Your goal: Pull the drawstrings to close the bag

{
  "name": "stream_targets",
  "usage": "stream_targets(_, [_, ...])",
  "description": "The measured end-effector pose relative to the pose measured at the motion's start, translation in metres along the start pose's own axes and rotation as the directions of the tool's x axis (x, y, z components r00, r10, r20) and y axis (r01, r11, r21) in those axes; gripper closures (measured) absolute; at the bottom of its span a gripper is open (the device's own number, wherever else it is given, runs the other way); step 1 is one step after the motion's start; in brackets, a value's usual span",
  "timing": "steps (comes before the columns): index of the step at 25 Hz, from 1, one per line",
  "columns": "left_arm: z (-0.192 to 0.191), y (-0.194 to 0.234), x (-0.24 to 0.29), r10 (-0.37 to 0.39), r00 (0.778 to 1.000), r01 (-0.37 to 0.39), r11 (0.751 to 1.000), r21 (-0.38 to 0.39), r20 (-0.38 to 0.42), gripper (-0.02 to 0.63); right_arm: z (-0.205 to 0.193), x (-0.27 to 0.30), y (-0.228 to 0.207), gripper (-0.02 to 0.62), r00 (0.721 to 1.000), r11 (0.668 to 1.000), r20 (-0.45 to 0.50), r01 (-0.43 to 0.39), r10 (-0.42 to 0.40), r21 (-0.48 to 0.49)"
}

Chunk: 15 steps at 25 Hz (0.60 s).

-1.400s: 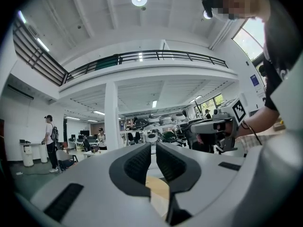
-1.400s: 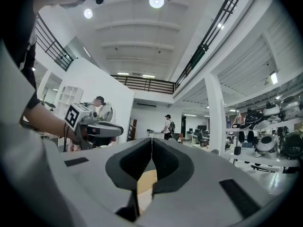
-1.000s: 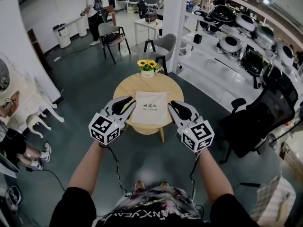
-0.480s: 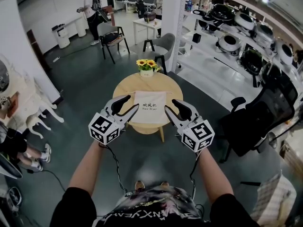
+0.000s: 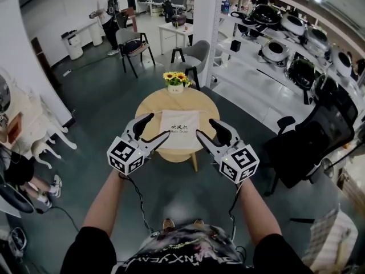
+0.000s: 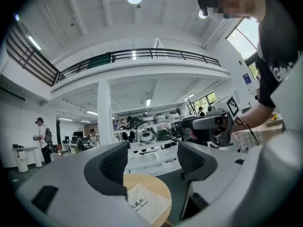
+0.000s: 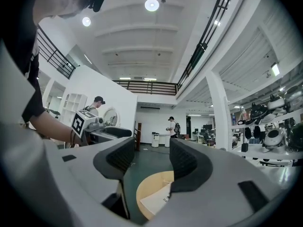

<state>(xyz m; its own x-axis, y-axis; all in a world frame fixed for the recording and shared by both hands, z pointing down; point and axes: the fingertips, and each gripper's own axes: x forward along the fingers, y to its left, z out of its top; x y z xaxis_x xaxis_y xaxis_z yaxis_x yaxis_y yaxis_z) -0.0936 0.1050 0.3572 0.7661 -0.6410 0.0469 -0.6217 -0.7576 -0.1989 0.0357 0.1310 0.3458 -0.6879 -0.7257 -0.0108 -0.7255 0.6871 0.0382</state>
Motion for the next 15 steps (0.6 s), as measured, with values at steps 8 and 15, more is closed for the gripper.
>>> stream_targets(8, [-0.001, 0.006, -0.003, 0.026, 1.0, -0.026, 0.999, 0.027, -0.002, 0.186, 0.001, 0.002, 0.001, 0.264, 1.0, 1.0, 0.019, -0.01, 0.01, 0.0])
stream_targets(15, [0.004, 0.012, -0.006, 0.078, 0.997, -0.079, 0.995, 0.056, 0.02, 0.086, 0.0, 0.0, 0.0, 0.183, 0.999, 1.0, 0.036, -0.02, 0.02, -0.006])
